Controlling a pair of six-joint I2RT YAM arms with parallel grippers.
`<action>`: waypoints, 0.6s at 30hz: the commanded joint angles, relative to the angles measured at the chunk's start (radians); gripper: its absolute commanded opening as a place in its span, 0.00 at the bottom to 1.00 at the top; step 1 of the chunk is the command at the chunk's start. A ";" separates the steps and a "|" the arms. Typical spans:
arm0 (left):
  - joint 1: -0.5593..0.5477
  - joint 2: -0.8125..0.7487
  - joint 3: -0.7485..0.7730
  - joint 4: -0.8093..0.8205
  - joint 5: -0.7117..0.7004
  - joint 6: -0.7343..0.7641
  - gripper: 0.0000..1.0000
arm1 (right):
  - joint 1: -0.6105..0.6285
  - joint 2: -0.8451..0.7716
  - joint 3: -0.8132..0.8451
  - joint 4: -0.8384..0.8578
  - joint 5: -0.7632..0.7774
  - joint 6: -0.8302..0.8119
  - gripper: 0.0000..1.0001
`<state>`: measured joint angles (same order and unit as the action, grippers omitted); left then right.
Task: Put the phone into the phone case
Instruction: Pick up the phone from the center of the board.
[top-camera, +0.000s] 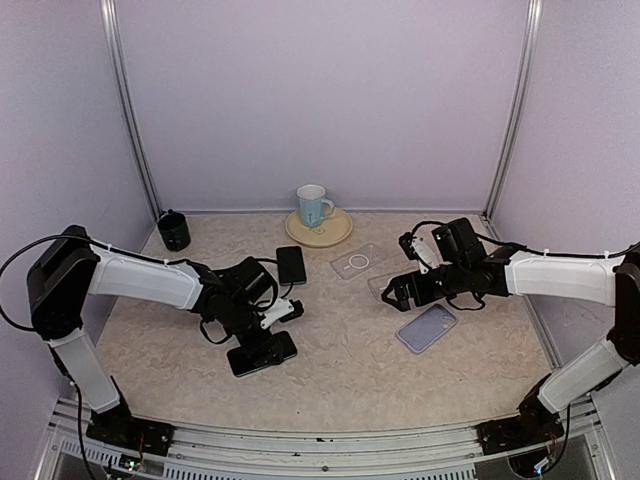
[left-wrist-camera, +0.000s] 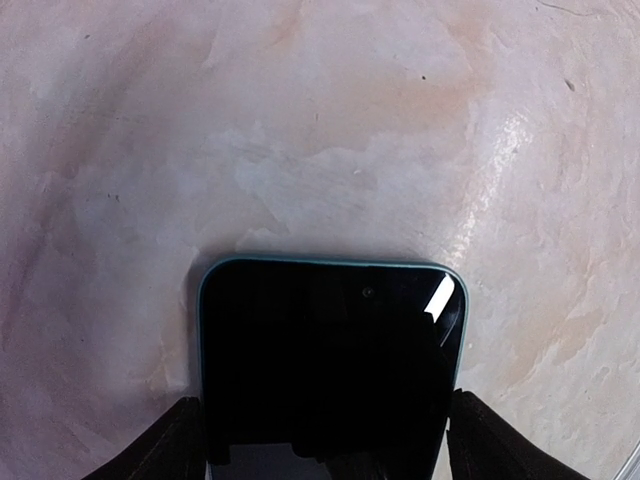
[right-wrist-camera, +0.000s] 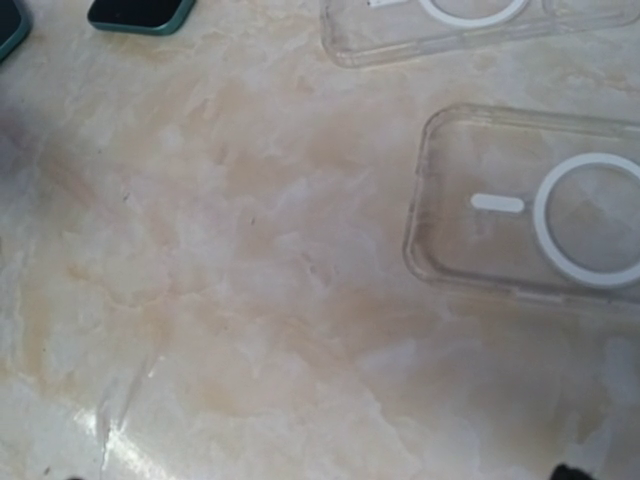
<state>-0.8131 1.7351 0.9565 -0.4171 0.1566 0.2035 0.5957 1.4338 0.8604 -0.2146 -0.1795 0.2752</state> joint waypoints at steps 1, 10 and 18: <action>-0.011 0.023 -0.009 -0.034 -0.029 -0.007 0.83 | 0.016 -0.007 -0.010 0.017 -0.001 0.003 0.99; -0.024 0.042 -0.011 -0.037 -0.061 -0.005 0.82 | 0.022 0.003 -0.008 0.017 -0.001 0.006 0.99; -0.034 0.065 -0.007 -0.039 -0.076 -0.002 0.77 | 0.034 0.015 -0.007 0.025 -0.002 0.009 1.00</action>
<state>-0.8387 1.7432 0.9585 -0.4160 0.0952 0.2066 0.6113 1.4368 0.8604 -0.2100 -0.1795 0.2790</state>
